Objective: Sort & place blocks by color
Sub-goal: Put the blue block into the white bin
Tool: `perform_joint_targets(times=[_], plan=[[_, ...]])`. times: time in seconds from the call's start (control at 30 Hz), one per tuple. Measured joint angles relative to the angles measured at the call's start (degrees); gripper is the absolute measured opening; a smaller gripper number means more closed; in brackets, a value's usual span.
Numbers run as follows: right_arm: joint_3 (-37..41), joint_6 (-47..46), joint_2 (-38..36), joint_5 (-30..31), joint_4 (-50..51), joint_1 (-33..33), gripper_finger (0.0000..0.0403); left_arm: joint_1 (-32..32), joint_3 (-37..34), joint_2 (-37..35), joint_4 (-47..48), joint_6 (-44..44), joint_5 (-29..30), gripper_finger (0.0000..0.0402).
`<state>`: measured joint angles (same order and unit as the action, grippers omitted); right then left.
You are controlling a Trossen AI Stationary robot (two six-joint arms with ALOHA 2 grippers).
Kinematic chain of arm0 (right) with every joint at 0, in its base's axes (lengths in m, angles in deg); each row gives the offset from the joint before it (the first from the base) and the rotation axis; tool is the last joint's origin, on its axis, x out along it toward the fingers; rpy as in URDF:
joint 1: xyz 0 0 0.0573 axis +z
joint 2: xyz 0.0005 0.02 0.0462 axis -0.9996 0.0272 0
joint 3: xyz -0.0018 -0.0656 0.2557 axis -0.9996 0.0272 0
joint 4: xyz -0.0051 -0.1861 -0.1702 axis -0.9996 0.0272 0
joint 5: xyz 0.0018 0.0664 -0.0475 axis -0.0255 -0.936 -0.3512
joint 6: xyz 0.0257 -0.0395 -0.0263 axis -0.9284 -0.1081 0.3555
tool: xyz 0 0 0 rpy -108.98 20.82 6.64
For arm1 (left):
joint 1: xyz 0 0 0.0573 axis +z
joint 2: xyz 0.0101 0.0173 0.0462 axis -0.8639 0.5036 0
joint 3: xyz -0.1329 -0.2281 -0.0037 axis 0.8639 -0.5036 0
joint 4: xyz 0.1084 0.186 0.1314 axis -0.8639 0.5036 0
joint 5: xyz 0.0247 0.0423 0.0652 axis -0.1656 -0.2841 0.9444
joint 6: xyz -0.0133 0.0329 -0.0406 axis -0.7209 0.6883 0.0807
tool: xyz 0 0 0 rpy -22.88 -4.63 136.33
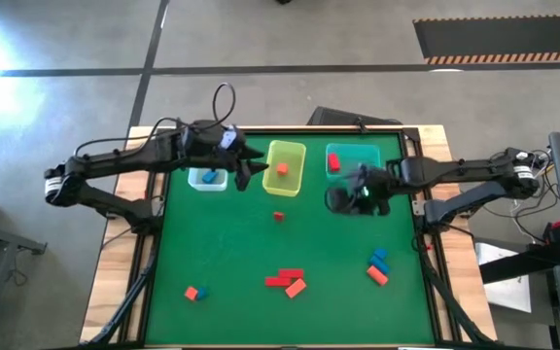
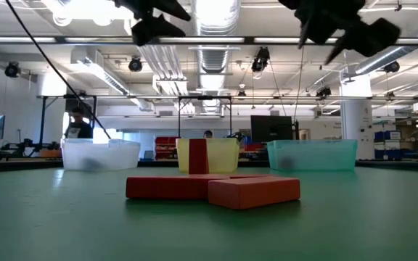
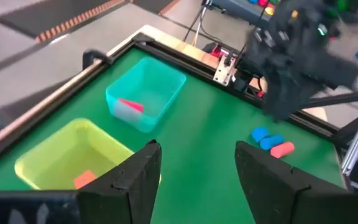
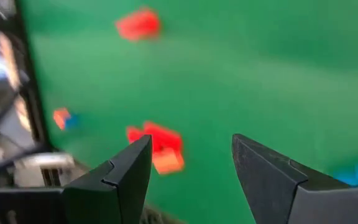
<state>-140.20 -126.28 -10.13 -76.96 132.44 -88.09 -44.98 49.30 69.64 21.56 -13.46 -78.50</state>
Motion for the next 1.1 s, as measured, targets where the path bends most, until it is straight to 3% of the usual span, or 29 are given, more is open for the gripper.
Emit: perform_joint_targets(times=[0.1,0.3,0.53,0.67,1.1], plan=[[3.9,-4.64,-0.01,-4.89,-0.1,4.67,0.021,0.0,-1.7,-0.91,-0.14,-1.51,0.08,0.0189],[13.26,-17.15,-0.01,-8.9,0.13,11.48,0.021,0.0,-3.36,-1.08,-0.53,-2.51,0.12,0.0189],[20.91,-25.94,-0.01,-8.4,0.26,13.04,0.021,0.02,-3.53,-0.63,-1.55,-2.94,0.12,0.0189],[21.68,-30.64,-0.01,-4.7,0.14,14.39,0.021,0.02,-3.46,-0.63,-1.55,-2.94,0.12,0.0189],[25.84,-34.78,-0.01,-4.21,0.98,15.94,0.021,0.02,-3.7,-0.63,-1.53,-2.94,0.11,0.0189]])
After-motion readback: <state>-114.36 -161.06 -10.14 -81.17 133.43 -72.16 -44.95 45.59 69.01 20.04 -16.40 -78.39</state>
